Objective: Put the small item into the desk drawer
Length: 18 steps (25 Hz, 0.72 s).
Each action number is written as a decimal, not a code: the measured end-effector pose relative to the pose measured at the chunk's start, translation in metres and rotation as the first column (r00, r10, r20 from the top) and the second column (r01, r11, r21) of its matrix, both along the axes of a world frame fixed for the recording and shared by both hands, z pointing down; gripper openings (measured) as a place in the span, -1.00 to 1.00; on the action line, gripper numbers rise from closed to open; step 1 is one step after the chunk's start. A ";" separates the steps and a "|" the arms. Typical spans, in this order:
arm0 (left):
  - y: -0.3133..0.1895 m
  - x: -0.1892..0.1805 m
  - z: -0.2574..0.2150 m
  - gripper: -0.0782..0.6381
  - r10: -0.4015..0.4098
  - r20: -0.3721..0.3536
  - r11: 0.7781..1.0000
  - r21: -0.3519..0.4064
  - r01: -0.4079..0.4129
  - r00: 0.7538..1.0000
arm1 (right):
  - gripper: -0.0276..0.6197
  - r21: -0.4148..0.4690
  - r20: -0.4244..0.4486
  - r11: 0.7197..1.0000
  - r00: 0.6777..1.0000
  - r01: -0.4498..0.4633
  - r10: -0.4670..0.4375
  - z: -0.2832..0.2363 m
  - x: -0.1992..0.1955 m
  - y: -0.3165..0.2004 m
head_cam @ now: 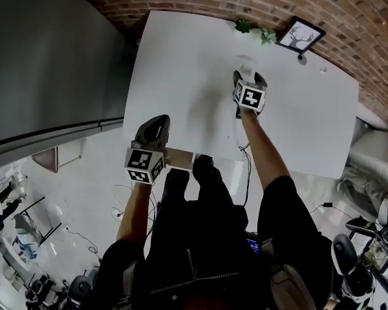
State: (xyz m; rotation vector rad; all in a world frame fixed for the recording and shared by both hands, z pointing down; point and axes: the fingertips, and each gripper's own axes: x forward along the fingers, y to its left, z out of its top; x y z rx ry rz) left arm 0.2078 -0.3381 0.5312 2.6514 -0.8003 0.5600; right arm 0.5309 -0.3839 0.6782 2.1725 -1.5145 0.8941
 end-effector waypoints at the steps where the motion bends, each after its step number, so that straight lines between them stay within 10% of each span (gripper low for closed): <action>1: 0.001 -0.003 0.003 -0.72 -0.009 0.008 1.000 -0.007 0.009 1.000 | 0.09 -0.011 0.005 1.000 1.000 0.000 0.000 0.005 0.001 -0.004; 18: 0.004 -0.030 0.021 -0.72 -0.083 0.069 0.996 -0.034 0.085 0.994 | -0.10 -0.139 0.050 0.989 0.997 -0.044 0.052 0.051 0.027 -0.025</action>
